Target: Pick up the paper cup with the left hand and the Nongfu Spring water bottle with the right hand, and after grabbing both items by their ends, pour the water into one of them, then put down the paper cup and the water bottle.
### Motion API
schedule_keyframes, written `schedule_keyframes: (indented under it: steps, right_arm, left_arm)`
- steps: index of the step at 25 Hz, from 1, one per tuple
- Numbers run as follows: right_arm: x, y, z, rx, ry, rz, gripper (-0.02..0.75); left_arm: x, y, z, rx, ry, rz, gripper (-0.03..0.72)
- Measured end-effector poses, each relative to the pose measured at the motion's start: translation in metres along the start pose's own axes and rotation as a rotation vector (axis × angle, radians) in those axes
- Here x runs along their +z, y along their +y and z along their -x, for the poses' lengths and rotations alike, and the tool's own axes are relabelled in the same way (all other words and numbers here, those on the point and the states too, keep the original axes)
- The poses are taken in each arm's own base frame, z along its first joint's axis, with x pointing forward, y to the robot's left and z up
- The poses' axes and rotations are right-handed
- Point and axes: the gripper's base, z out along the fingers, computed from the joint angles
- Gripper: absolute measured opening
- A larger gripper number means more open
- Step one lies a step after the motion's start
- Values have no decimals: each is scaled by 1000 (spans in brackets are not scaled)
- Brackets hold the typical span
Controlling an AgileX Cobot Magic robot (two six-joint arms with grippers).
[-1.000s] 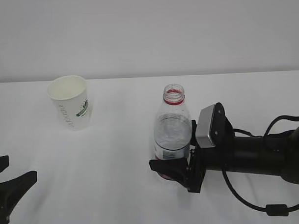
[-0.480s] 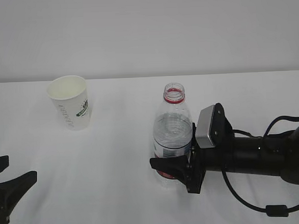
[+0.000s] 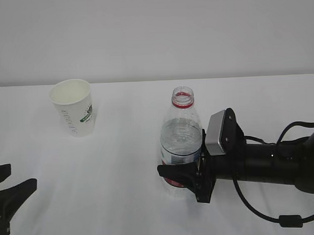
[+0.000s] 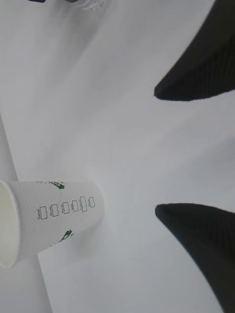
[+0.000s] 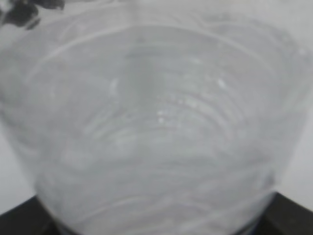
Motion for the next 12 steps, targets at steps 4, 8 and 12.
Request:
schedule_keyframes:
  steps: [4,8,12]
  right_arm:
    - [0,0,0,1,0,-4,505]
    - [-1,-3,4,-5,14,-26,505]
    - [-3,-6,10,-10,11,-55,503]
  left_arm:
    - [0,0,0,2,0,0,478]
    - [0,0,0,1,0,2,478]
    - [0,0,0,1,0,3,477]
